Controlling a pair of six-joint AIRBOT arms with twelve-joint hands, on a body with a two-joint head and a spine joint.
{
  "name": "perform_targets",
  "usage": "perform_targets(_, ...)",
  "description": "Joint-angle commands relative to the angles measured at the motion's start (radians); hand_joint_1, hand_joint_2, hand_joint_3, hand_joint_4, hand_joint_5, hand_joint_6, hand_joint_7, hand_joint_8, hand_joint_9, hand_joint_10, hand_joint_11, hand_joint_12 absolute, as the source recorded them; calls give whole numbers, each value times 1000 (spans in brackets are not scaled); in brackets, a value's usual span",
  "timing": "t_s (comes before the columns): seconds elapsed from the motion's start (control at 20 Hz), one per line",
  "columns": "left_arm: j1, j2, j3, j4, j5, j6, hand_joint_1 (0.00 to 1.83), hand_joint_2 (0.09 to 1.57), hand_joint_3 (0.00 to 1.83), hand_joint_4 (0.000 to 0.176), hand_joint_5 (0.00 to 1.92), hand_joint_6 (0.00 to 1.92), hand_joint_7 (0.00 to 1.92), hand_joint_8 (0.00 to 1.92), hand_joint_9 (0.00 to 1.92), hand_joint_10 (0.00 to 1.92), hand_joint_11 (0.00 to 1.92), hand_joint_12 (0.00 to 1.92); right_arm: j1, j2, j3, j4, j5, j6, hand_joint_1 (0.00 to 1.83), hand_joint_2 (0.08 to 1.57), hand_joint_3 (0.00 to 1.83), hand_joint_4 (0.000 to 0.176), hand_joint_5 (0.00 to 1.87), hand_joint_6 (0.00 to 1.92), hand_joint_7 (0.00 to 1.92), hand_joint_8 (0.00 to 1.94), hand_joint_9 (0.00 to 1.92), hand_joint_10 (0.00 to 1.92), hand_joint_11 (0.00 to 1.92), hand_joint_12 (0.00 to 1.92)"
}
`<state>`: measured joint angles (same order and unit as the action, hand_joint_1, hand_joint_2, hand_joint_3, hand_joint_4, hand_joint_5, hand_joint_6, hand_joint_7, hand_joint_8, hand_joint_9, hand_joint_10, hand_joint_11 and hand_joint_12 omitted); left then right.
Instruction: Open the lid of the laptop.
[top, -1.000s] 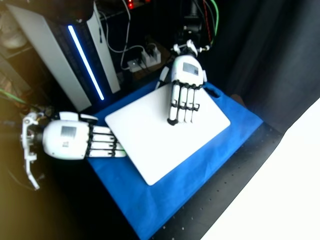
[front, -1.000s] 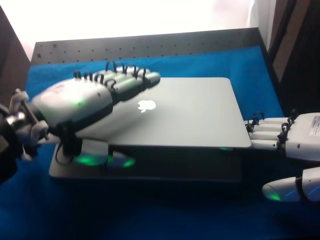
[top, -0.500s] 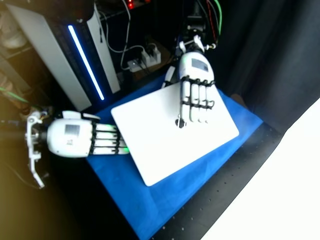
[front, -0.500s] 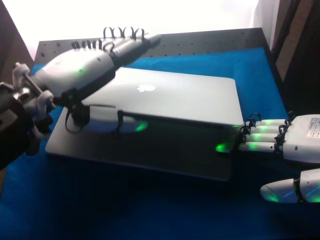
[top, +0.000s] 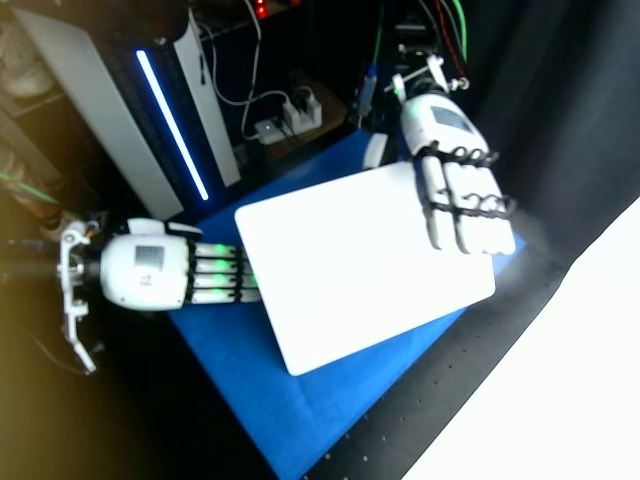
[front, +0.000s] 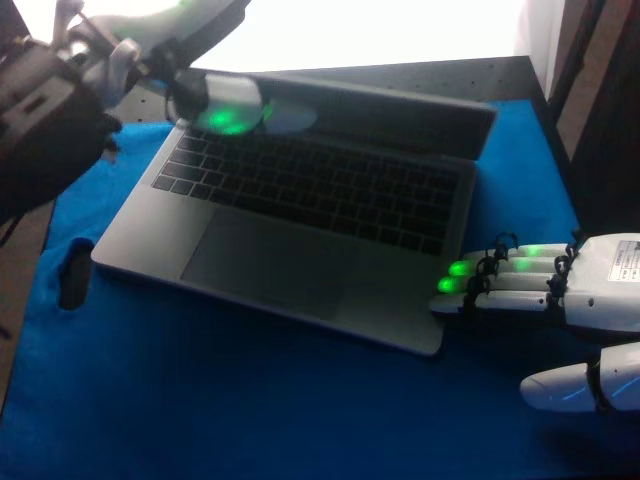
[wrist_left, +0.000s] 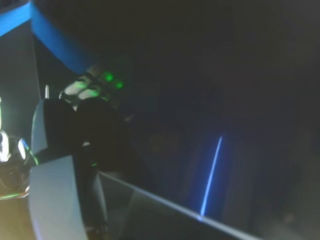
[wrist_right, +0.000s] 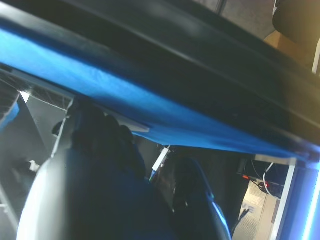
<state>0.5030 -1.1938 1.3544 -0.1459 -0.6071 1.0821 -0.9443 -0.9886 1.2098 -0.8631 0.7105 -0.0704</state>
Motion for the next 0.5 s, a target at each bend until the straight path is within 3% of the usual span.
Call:
perform_targets(0.0,-10,-19,18,-42,-42,-2,883,1053,0,96,0,0,0,0,0,0,0,0,6,-12,0,1,40,10,0,1430,1,0,9,1,0,0,0,0,0,0)
perform_targets(0.1,8,-14,2,-48,-60,-2,899,1047,0,38,0,0,0,0,0,0,0,0,6,-14,4,1,40,9,0,1428,0,0,2,0,0,0,0,0,0,0)
perform_targets(0.25,55,-3,-27,-71,-107,-2,869,1026,0,78,0,0,0,0,0,0,0,0,18,-13,8,3,41,9,1,1433,2,0,0,0,0,0,0,0,0,0)
perform_targets(0.45,89,11,-42,-97,-129,-2,921,1028,0,90,0,0,0,0,0,0,0,0,66,-7,7,5,53,10,0,1440,3,0,0,0,0,0,0,0,0,0)
